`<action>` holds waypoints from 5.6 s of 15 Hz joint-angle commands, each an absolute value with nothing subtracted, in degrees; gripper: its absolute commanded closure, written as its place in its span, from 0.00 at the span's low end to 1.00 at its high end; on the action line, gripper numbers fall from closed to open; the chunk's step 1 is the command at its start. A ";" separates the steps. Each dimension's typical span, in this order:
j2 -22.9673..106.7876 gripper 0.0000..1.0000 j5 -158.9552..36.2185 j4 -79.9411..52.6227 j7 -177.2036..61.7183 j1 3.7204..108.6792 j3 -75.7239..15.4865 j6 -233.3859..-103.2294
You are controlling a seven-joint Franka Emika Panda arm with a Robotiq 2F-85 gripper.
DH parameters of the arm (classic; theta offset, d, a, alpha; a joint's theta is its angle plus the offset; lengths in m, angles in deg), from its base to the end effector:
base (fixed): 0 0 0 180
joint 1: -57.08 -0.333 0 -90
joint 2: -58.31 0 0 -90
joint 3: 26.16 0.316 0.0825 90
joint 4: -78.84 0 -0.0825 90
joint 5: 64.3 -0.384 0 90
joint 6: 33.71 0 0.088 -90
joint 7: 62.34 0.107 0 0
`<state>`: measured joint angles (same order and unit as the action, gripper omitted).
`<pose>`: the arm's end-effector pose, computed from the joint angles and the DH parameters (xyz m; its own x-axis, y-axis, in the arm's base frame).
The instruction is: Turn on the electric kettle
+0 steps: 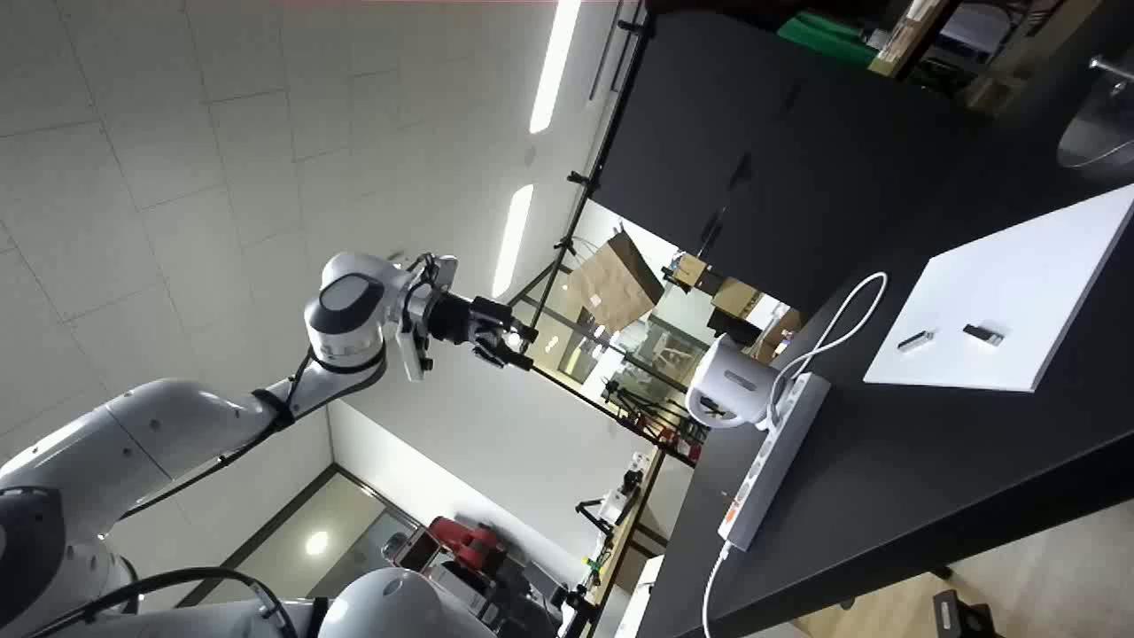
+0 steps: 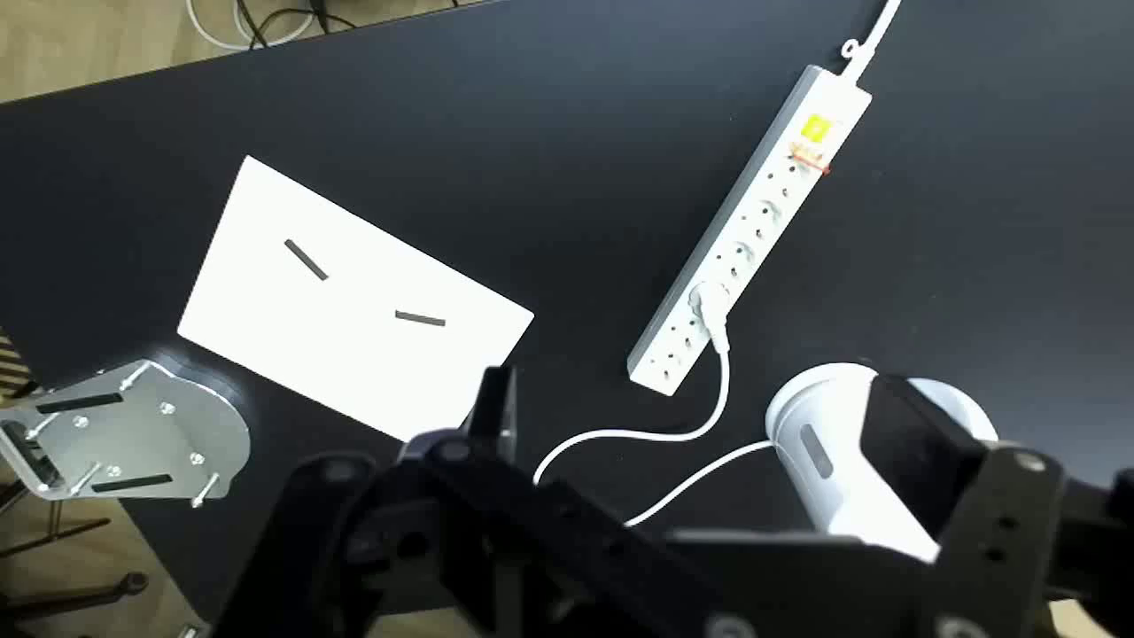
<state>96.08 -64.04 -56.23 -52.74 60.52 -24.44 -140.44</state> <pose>0.3673 -0.0092 0.5751 0.9663 -0.1977 0.1651 -0.1997 -0.9799 -0.0047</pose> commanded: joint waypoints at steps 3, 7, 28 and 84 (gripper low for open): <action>96.13 0.00 -63.99 -56.10 -52.71 60.43 -24.52 -140.57; 96.17 0.00 -63.99 -56.10 -52.71 60.43 -24.52 -140.58; 72.61 0.33 -54.21 -48.14 -39.96 61.02 -15.90 -162.30; 33.02 1.00 -45.44 -23.39 -10.98 38.25 -24.18 -178.42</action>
